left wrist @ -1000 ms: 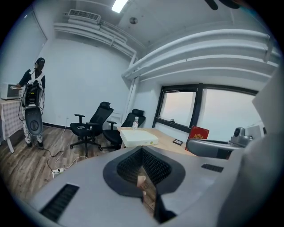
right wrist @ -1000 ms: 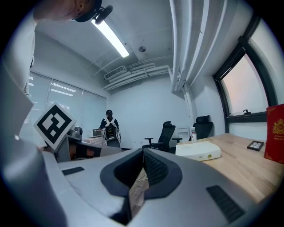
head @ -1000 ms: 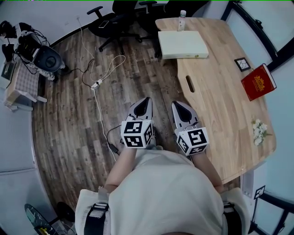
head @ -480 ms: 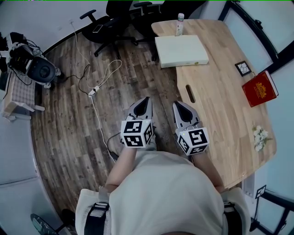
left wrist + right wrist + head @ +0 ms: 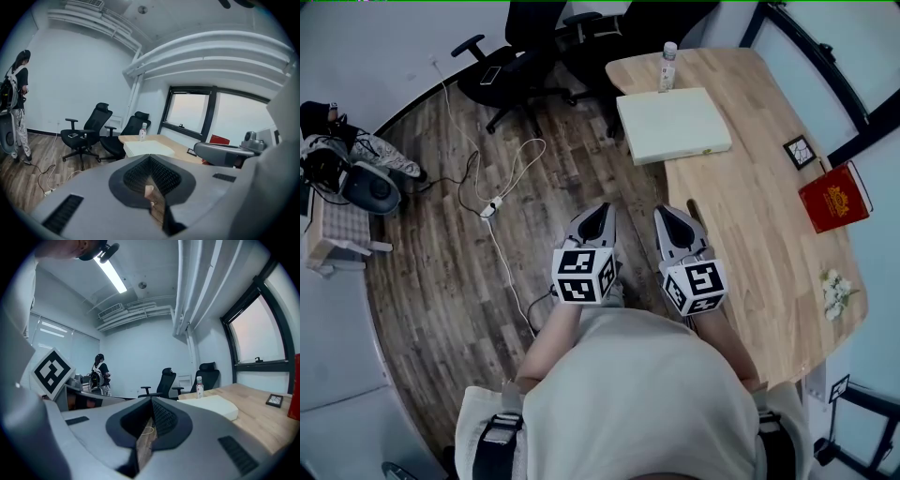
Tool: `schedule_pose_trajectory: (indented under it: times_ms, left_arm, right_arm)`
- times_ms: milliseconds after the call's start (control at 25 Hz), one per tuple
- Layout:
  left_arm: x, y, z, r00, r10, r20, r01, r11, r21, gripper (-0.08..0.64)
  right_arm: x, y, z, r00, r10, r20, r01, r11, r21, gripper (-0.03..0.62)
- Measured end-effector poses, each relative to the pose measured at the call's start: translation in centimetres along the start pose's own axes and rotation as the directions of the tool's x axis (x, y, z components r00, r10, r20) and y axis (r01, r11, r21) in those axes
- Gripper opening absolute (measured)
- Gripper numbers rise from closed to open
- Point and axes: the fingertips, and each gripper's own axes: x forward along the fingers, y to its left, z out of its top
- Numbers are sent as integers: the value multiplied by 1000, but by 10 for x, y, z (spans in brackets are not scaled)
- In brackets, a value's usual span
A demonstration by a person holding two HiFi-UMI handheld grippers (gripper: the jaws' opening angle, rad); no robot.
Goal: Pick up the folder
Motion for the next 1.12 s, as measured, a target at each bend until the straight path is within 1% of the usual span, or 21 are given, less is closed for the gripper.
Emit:
schedule_pose_trajectory:
  times_ms: [320, 520, 880, 1120]
  left_arm:
    - [38, 34, 25, 999, -40, -14, 40, 999, 10, 20]
    - [61, 56, 36, 998, -59, -24, 59, 998, 3, 20]
    - [102, 77, 55, 991, -127, -34, 128, 991, 33, 20]
    - [125, 89, 60, 985, -166, -47, 168, 985, 27, 20]
  right_arm:
    - [54, -14, 16, 999, -51, 2, 51, 999, -3, 18]
    - [81, -24, 21, 996, -86, 3, 86, 996, 2, 18]
    - [119, -43, 29, 986, -162, 23, 162, 987, 12, 18]
    - [137, -52, 30, 979, -203, 29, 203, 979, 16, 18]
